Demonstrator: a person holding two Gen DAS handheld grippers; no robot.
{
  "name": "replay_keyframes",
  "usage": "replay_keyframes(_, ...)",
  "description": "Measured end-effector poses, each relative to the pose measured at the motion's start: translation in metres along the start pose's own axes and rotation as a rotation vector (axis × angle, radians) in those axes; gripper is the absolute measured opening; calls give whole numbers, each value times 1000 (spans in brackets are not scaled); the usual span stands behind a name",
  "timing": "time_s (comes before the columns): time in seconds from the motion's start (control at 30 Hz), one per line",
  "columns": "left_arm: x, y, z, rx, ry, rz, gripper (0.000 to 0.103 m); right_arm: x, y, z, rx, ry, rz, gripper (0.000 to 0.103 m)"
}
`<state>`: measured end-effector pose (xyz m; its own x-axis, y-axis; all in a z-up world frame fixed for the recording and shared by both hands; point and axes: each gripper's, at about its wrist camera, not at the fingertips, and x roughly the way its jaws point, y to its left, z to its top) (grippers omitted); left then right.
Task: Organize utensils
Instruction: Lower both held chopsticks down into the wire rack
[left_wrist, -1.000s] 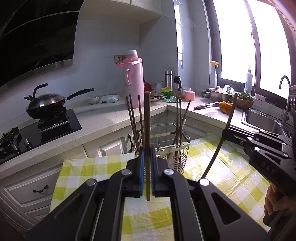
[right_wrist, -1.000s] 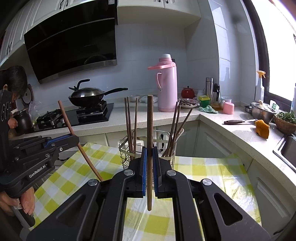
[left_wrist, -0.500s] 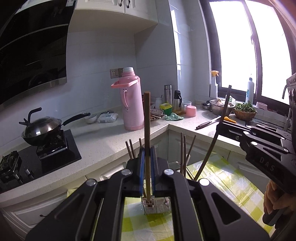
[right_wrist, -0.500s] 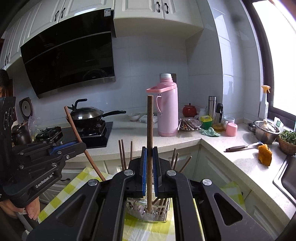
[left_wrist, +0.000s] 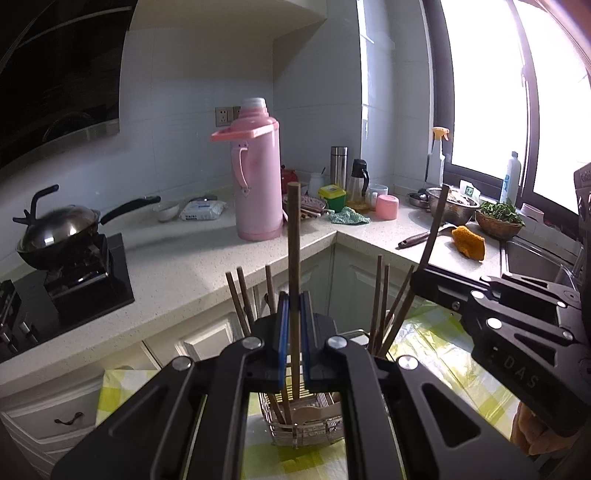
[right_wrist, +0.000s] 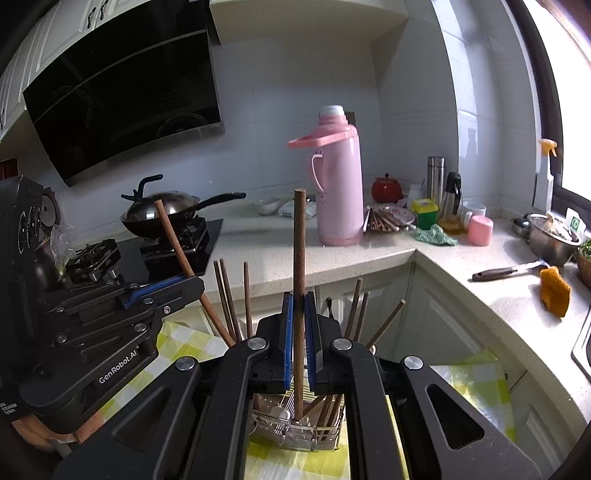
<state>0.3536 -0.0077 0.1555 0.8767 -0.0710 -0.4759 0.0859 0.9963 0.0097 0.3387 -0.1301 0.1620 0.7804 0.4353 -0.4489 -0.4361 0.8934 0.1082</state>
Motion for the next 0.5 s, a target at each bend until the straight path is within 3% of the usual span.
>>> replay_keyframes(0.23,43,6,-30,-15,84,-9,6,38,-7,-30,35,96,16,7)
replay_keyframes(0.5,65,15,-38,-41,99,-1,9,63,-16,-38,73,132,22,10)
